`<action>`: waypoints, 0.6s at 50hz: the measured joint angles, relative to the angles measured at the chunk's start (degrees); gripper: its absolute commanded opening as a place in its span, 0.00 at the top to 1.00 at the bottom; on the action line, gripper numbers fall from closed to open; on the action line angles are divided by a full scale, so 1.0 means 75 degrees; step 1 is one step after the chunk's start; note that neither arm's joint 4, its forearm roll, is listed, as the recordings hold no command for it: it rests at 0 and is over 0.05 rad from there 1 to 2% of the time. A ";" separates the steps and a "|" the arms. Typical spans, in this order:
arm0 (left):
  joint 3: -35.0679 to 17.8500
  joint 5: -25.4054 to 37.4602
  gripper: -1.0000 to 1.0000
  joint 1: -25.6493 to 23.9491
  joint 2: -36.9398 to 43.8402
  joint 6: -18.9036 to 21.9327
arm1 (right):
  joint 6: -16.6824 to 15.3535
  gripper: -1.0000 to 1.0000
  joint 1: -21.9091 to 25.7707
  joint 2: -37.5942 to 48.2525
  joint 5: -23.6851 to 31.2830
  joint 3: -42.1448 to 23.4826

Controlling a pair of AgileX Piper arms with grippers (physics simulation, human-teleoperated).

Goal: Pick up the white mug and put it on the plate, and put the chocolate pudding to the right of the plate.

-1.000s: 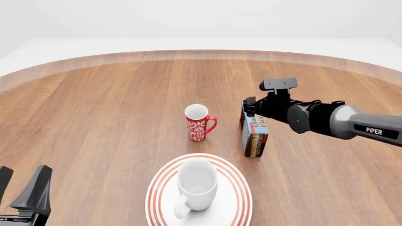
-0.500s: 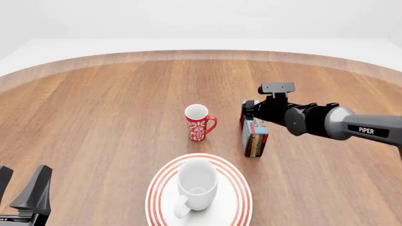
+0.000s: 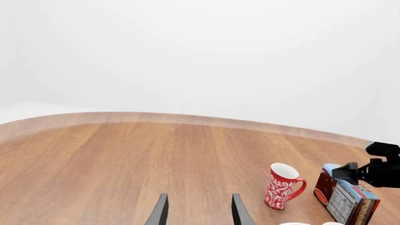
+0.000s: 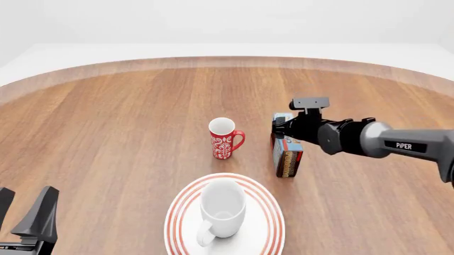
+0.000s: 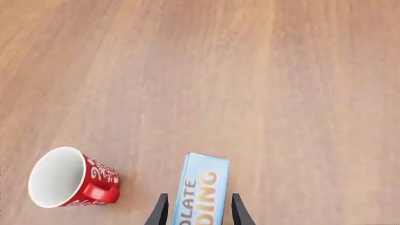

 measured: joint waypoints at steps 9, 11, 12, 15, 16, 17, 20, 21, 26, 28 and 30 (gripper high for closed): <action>0.0000 0.0000 0.00 0.0001 0.0000 0.0001 | 0.0056 0.00 0.0007 0.0054 -0.0026 -0.0017; 0.0000 0.0000 0.00 0.0001 0.0000 0.0001 | 0.0065 0.00 0.0010 0.0066 -0.0026 -0.0023; 0.0000 0.0000 0.00 0.0001 0.0000 0.0001 | 0.0069 0.00 0.0011 0.0072 -0.0026 -0.0026; 0.0002 0.0003 0.00 0.0005 0.0000 0.0002 | 0.0083 0.00 0.0016 0.0096 -0.0030 -0.0035; 0.0004 0.0007 0.00 0.0010 0.0000 0.0002 | 0.0087 0.00 0.0018 0.0104 -0.0033 -0.0038; 0.0005 0.0010 0.00 0.0014 0.0000 0.0003 | 0.0092 0.00 0.0019 0.0113 -0.0037 -0.0040; 0.0010 0.0018 0.00 0.0024 0.0000 0.0005 | 0.0108 0.00 0.0022 0.0132 -0.0042 -0.0047; 0.0011 0.0020 0.00 0.0027 0.0000 0.0006 | 0.0112 0.00 0.0023 0.0137 -0.0042 -0.0050; 0.0014 0.0028 0.00 0.0039 0.0000 0.0010 | 0.0118 0.00 0.0027 0.0160 -0.0024 -0.0069; 0.0014 0.0031 0.00 0.0043 0.0000 0.0010 | 0.0116 0.00 0.0031 0.0173 -0.0001 -0.0085; 0.0015 0.0033 0.00 0.0046 0.0000 0.0011 | 0.0109 0.00 0.0037 0.0191 0.0031 -0.0106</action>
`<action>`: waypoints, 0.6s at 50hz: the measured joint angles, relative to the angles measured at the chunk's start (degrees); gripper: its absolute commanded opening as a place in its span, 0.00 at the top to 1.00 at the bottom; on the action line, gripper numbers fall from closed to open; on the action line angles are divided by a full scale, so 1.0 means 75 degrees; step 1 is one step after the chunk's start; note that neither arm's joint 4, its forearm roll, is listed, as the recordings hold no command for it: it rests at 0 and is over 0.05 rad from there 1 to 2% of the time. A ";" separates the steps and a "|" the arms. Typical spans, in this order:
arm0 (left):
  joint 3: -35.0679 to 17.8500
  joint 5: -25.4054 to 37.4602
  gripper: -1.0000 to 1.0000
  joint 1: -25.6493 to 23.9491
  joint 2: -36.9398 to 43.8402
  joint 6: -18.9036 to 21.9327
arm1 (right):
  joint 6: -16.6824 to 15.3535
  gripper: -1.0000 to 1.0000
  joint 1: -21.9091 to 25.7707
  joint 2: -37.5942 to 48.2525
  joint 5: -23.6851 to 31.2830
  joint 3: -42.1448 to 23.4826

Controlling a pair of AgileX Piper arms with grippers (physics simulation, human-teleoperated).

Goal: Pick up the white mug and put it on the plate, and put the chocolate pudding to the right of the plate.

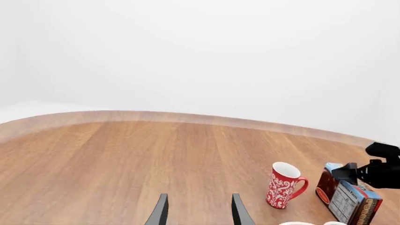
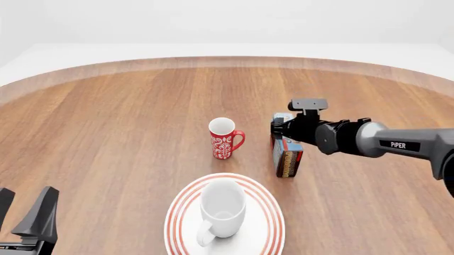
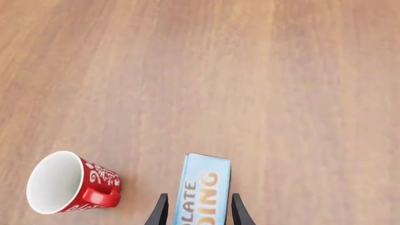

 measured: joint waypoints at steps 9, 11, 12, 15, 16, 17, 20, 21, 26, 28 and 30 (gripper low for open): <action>-0.0001 0.0003 0.00 0.0005 0.0000 0.0000 | -0.0013 0.00 0.0012 0.0055 0.0176 -0.0105; -0.0001 0.0002 0.00 0.0005 0.0000 0.0000 | -0.0011 0.00 0.0013 0.0062 0.0209 -0.0123; -0.0002 0.0002 0.00 0.0005 0.0000 0.0000 | -0.0011 0.00 0.0014 0.0066 0.0224 -0.0131; -0.0002 0.0001 0.00 0.0004 0.0000 0.0000 | -0.0004 0.00 0.0016 0.0077 0.0269 -0.0154; -0.0002 0.0000 0.00 0.0004 0.0000 0.0000 | -0.0005 0.00 0.0014 0.0077 0.0281 -0.0158; -0.0002 0.0000 0.00 0.0003 0.0000 0.0000 | -0.0006 0.00 0.0010 0.0075 0.0291 -0.0161; -0.0003 -0.0001 0.00 0.0003 0.0000 0.0000 | -0.0012 0.00 -0.0007 0.0064 0.0316 -0.0163; -0.0003 -0.0001 0.00 0.0002 0.0000 0.0000 | -0.0015 1.00 -0.0014 0.0059 0.0323 -0.0163; -0.0004 0.0000 0.00 0.0002 0.0000 0.0001 | -0.0095 1.00 -0.0070 0.0020 0.0342 -0.0165; -0.0005 0.0000 0.00 0.0002 0.0000 0.0002 | -0.0120 1.00 -0.0079 0.0008 0.0349 -0.0155; -0.0006 0.0001 0.00 0.0002 0.0000 0.0003 | -0.0140 1.00 -0.0086 -0.0002 0.0352 -0.0147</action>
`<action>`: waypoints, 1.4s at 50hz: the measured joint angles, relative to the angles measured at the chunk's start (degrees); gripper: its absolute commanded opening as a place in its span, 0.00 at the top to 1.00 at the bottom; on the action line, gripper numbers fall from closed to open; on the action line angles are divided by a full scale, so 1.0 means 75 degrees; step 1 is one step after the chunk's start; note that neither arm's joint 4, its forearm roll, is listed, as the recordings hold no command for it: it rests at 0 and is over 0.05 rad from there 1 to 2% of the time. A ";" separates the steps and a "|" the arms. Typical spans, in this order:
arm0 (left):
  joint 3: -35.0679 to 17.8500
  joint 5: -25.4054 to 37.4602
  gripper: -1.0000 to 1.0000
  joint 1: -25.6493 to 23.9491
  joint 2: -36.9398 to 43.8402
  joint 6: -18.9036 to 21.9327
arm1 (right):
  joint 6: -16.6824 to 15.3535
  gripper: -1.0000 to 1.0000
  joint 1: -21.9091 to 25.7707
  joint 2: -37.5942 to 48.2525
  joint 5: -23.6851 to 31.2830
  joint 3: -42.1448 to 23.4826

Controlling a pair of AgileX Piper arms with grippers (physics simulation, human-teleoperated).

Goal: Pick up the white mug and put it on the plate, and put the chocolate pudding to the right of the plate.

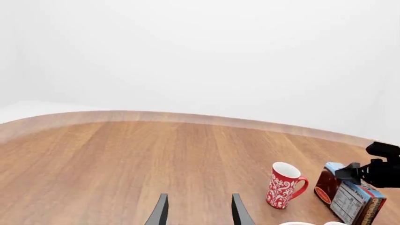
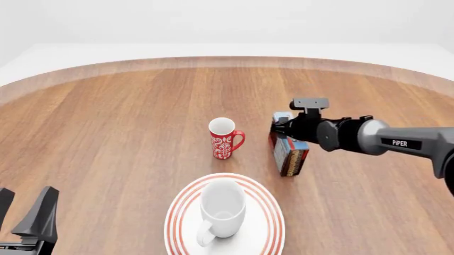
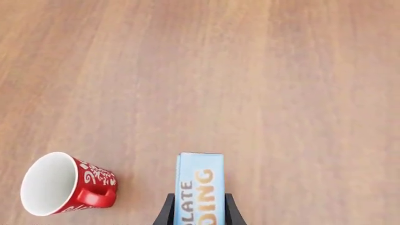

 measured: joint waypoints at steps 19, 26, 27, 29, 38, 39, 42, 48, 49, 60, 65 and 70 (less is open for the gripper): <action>-0.0003 -0.0005 0.00 -0.0006 0.0000 -0.0002 | -0.0136 1.00 -0.0064 -0.0291 0.0106 0.0145; -0.0003 -0.0006 0.00 -0.0007 0.0000 -0.0003 | -0.0151 1.00 -0.0050 -0.0529 0.0170 0.0208; -0.0003 -0.0006 0.00 -0.0007 0.0000 -0.0003 | -0.0153 1.00 -0.0049 -0.0565 0.0179 0.0219; -0.0003 -0.0006 0.00 -0.0007 0.0000 -0.0003 | -0.0157 1.00 -0.0044 -0.0641 0.0196 0.0244; -0.0004 -0.0009 0.00 -0.0013 0.0000 0.0001 | -0.0157 1.00 -0.0014 -0.1053 0.0295 0.0396; -0.0004 -0.0009 0.00 -0.0015 0.0000 0.0002 | -0.0153 1.00 -0.0008 -0.1107 0.0310 0.0416; -0.0005 -0.0009 0.00 -0.0018 0.0000 0.0005 | -0.0139 1.00 0.0012 -0.1274 0.0356 0.0479; -0.0007 -0.0008 0.00 -0.0025 0.0000 0.0011 | -0.0105 1.00 0.0047 -0.1614 0.0439 0.0621; -0.0007 -0.0008 0.00 -0.0027 0.0000 0.0012 | -0.0098 1.00 0.0051 -0.1675 0.0450 0.0653; -0.0010 -0.0003 0.00 -0.0037 0.0000 0.0027 | -0.0002 1.00 0.0090 -0.2386 0.0580 0.1023; -0.0012 0.0000 0.00 -0.0038 0.0000 0.0033 | 0.0050 1.00 0.0095 -0.2732 0.0629 0.1236; -0.0013 0.0002 0.00 -0.0038 0.0000 0.0036 | 0.0096 1.00 0.0089 -0.3063 0.0681 0.1437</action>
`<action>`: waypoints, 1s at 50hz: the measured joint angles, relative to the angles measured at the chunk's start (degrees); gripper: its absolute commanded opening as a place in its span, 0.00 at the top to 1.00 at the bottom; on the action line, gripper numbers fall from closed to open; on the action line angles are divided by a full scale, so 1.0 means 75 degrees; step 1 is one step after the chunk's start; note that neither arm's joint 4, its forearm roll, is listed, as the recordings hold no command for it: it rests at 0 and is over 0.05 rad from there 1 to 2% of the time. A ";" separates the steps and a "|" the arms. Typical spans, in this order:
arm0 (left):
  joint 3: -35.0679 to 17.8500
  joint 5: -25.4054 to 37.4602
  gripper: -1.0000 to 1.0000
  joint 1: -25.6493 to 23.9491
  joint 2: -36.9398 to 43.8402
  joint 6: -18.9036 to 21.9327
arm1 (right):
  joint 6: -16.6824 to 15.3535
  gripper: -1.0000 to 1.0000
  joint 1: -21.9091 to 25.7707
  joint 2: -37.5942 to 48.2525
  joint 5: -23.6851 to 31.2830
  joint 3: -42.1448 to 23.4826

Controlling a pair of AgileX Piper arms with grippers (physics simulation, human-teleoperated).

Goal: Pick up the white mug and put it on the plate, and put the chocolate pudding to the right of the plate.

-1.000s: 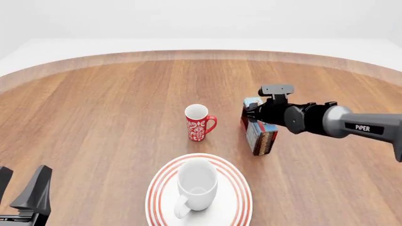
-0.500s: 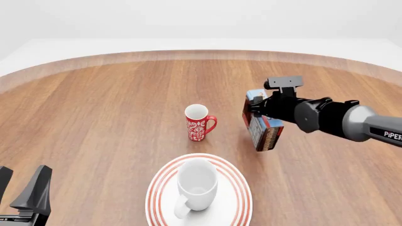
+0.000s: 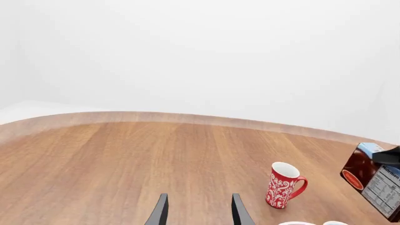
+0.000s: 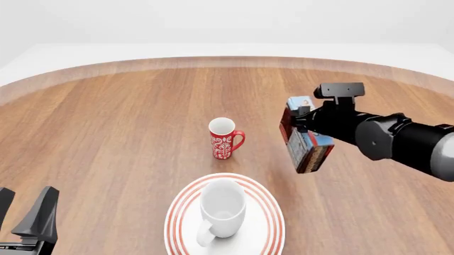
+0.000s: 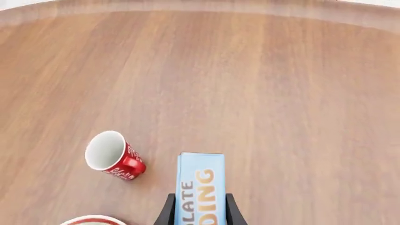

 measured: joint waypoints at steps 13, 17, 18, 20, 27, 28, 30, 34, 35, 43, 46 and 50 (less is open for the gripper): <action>0.0002 -0.0003 0.00 -0.0008 0.0000 -0.0006 | 0.0073 1.00 -0.0135 -0.0659 0.0037 0.0515; 0.0003 -0.0003 0.00 -0.0007 0.0000 -0.0008 | 0.0088 1.00 -0.0183 -0.0840 0.0063 0.0650; 0.0003 -0.0003 0.00 -0.0006 0.0000 -0.0008 | 0.0092 1.00 -0.0194 -0.0888 0.0073 0.0683; 0.0004 -0.0003 0.00 -0.0005 0.0000 -0.0009 | 0.0098 1.00 -0.0215 -0.0988 0.0094 0.0751; 0.0006 -0.0002 0.00 -0.0003 0.0000 -0.0011 | 0.0112 1.00 -0.0296 -0.1385 0.0213 0.1001; 0.0006 -0.0002 0.00 -0.0003 0.0000 -0.0011 | 0.0113 1.00 -0.0308 -0.1445 0.0235 0.1034; 0.0006 -0.0002 0.00 -0.0003 0.0000 -0.0011 | 0.0112 1.00 -0.0333 -0.1562 0.0280 0.1099; 0.0006 -0.0003 0.00 -0.0004 0.0000 -0.0012 | 0.0109 1.00 -0.0386 -0.1777 0.0364 0.1219; 0.0006 -0.0003 0.00 -0.0004 0.0000 -0.0012 | 0.0108 1.00 -0.0398 -0.1830 0.0386 0.1249; 0.0005 -0.0002 0.00 -0.0008 0.0000 -0.0010 | 0.0097 1.00 -0.0495 -0.2243 0.0562 0.1489; 0.0005 -0.0002 0.00 -0.0010 0.0000 -0.0009 | 0.0099 1.00 -0.0526 -0.2430 0.0657 0.1582; 0.0005 -0.0002 0.00 -0.0018 0.0000 -0.0008 | 0.0093 1.00 -0.0568 -0.2668 0.0778 0.1701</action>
